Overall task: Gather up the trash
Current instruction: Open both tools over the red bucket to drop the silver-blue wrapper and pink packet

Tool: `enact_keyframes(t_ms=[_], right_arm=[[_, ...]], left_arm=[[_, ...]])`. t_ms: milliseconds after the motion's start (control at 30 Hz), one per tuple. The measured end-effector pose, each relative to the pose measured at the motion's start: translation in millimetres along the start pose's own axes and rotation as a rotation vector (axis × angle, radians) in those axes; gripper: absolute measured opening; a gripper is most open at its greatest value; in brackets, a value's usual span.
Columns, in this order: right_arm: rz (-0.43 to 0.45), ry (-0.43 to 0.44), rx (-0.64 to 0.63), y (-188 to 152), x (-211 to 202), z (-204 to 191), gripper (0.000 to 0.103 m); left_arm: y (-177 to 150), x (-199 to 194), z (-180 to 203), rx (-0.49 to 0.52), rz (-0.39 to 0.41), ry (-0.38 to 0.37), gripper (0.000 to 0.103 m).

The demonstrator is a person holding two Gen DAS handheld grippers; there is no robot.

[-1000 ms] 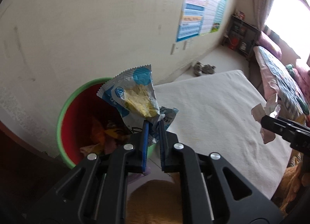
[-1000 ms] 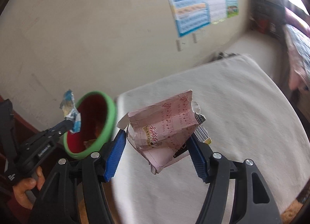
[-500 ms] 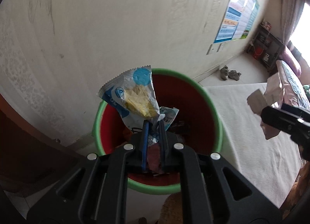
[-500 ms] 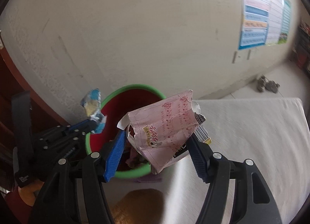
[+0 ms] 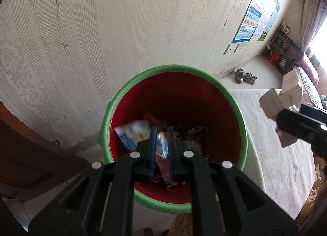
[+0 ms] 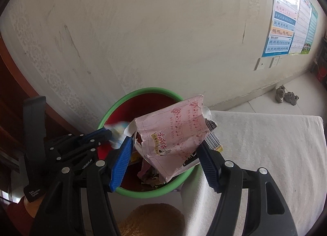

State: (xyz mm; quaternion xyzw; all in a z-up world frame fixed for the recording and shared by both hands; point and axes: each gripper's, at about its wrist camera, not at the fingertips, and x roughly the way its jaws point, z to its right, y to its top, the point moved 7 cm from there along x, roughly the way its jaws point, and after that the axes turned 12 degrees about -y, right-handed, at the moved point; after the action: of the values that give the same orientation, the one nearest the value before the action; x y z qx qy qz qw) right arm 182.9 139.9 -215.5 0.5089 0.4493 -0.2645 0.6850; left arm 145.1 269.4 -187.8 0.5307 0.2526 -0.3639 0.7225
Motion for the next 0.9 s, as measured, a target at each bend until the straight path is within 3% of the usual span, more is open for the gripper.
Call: enact_keyframes(t_ms=[67, 133, 200, 367, 633, 767, 900], right_arm=[[0.0, 0.0, -0.013, 2, 1, -5, 0.063], [0.001, 0.0, -0.023, 4, 2, -9, 0.063], [0.004, 0.0, -0.034, 6, 2, -12, 0.063], [0.002, 0.001, -0.049, 7, 6, -20, 0.063], [-0.01, -0.001, -0.06, 3, 12, -26, 0.064], [-0.006, 0.004, -0.043, 5, 11, -26, 0.078], [0.013, 0.005, -0.009, 3, 4, -16, 0.082]], left_arm=[[1, -1, -3, -0.004, 0.004, 0.011, 0.017], [2, -7, -7, -0.014, 0.025, 0.026, 0.045], [3, -17, -12, -0.023, 0.064, 0.047, 0.053], [5, -36, -19, -0.043, 0.101, 0.07, 0.059], [6, -49, -19, -0.062, 0.124, 0.069, 0.06], [7, -56, -14, -0.061, 0.131, 0.069, 0.064], [13, -71, -2, -0.04, 0.172, 0.075, 0.072]])
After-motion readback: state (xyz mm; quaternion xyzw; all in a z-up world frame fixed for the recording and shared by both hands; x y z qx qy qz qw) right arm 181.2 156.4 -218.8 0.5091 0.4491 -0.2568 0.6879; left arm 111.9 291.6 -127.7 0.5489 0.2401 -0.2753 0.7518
